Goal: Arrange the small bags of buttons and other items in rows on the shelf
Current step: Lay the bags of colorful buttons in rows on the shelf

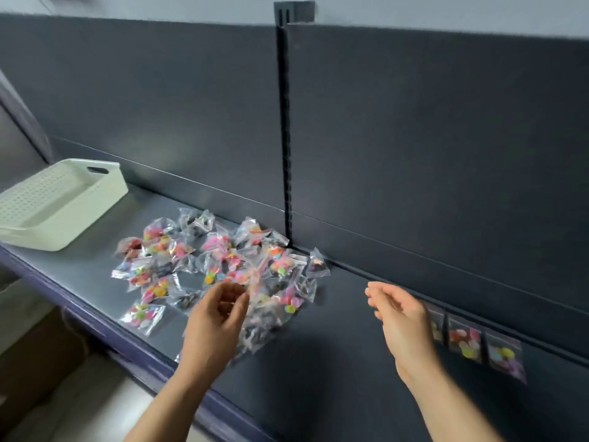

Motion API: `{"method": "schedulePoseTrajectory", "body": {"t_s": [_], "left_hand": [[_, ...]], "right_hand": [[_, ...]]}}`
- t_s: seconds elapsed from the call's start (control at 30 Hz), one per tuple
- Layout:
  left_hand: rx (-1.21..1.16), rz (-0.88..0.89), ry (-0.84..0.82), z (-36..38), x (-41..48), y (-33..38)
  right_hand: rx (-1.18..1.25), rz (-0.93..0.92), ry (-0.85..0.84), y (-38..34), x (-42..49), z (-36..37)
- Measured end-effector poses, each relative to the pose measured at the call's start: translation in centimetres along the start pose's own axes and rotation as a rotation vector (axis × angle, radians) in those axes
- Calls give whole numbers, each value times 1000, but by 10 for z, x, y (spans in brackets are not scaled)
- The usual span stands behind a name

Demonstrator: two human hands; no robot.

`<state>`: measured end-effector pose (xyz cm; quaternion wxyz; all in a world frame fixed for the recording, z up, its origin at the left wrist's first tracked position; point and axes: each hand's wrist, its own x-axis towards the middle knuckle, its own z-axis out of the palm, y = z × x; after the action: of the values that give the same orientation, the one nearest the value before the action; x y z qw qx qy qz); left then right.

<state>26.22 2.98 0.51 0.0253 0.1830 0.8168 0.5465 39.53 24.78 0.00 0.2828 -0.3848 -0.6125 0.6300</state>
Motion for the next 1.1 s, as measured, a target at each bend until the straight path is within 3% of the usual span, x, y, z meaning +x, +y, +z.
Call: {"method": "schedulePoseTrajectory", "body": {"t_s": [0.23, 0.4, 0.6, 0.87, 0.97, 1.1], "left_hand": [[21, -67, 104, -121, 69, -66], [148, -99, 46, -175, 127, -110], [260, -68, -49, -188, 194, -140], [204, -81, 0, -193, 218, -144], [273, -121, -34, -188, 237, -149], [440, -171, -165, -171, 270, -152]], "right_hand": [[-60, -57, -137, -7, -15, 153], [-271, -123, -163, -11, -17, 233], [-548, -264, -211, -17, -10, 299], [-958, -292, -348, -4, 23, 365], [-937, -198, -332, -4, 32, 367], [-646, -118, -347, -12, 36, 355]]}}
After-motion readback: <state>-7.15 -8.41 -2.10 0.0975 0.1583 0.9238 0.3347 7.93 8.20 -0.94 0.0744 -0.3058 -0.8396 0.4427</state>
